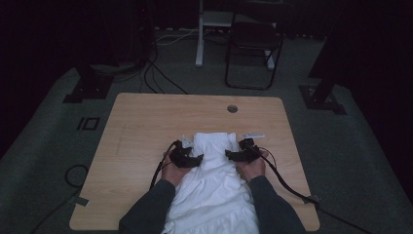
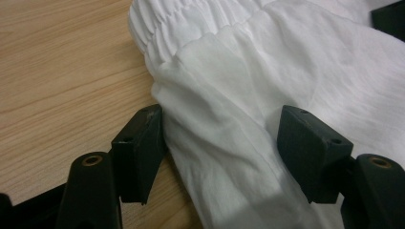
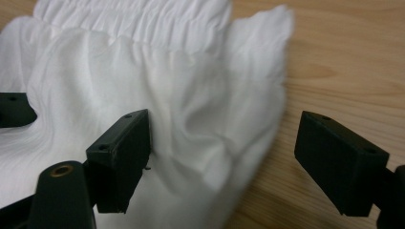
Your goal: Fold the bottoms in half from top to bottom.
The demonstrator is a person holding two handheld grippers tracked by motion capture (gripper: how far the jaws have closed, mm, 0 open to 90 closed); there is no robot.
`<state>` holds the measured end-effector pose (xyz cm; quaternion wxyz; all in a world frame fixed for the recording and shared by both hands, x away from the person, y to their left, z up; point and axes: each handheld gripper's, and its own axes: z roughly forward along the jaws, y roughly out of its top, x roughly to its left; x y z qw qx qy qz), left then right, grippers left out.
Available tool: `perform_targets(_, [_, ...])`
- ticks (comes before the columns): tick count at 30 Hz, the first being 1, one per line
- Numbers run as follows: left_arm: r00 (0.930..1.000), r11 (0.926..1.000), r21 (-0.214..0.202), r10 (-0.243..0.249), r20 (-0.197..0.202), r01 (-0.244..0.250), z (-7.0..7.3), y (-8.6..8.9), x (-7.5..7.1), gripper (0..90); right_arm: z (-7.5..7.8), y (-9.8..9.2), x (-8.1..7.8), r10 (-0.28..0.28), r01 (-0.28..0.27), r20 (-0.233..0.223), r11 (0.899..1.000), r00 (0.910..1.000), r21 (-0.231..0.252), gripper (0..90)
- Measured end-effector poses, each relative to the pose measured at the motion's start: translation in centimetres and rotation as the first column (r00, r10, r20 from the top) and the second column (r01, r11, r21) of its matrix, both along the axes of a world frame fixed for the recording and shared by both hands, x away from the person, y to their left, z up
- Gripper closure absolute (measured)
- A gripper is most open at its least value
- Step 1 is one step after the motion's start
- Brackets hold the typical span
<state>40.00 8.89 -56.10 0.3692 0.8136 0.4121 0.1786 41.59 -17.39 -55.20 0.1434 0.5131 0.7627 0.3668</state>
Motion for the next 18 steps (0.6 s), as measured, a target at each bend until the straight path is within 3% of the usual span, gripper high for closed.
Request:
perform_targets(4, [1.0000, 0.9995, 0.031, 0.000, 0.004, 0.000, 0.1, -0.3, -0.3, 33.7, -0.6, 1.3, -0.5, 0.017, -0.017, 0.007, 0.999, 0.9998, -0.031, 18.2])
perform_targets(9, [0.9998, 0.9990, 0.044, -0.001, -0.018, 0.001, 0.3, -0.5, -0.7, 34.8, -0.6, 2.8, -1.3, 0.033, -0.029, 0.034, 0.990, 0.9989, -0.137, 24.5])
perform_targets(10, [0.9996, 0.9989, 0.046, 0.000, -0.028, 0.001, 0.5, -0.6, -0.8, 37.0, -0.6, 2.9, -1.4, 0.036, -0.031, 0.032, 0.990, 0.9988, -0.140, 28.8])
perform_targets(12, [0.9989, 0.9986, 0.052, -0.011, -0.045, 0.013, 0.7, -0.7, -0.8, 48.3, -0.3, 3.2, -1.5, 0.063, -0.059, 0.028, 0.989, 0.9976, -0.138, 46.0])
perform_targets(15, [0.9941, 0.9980, 0.047, -0.037, -0.102, 0.042, 1.2, -1.2, -0.2, 70.1, 0.0, 3.4, -1.1, 0.098, -0.097, 0.009, 0.988, 0.9951, -0.120, 77.9])
perform_targets(17, [0.9905, 0.9978, 0.040, -0.046, -0.129, 0.052, 1.4, -1.5, 0.6, 80.4, 0.1, 3.1, 0.0, 0.111, -0.113, -0.022, 0.991, 0.9935, -0.070, 83.2])
perform_targets(18, [0.9902, 0.9971, 0.058, -0.042, -0.133, 0.050, 1.7, -1.5, 1.3, 82.3, 0.2, 2.8, 0.5, 0.102, -0.104, -0.031, 0.993, 0.9943, -0.055, 83.6])
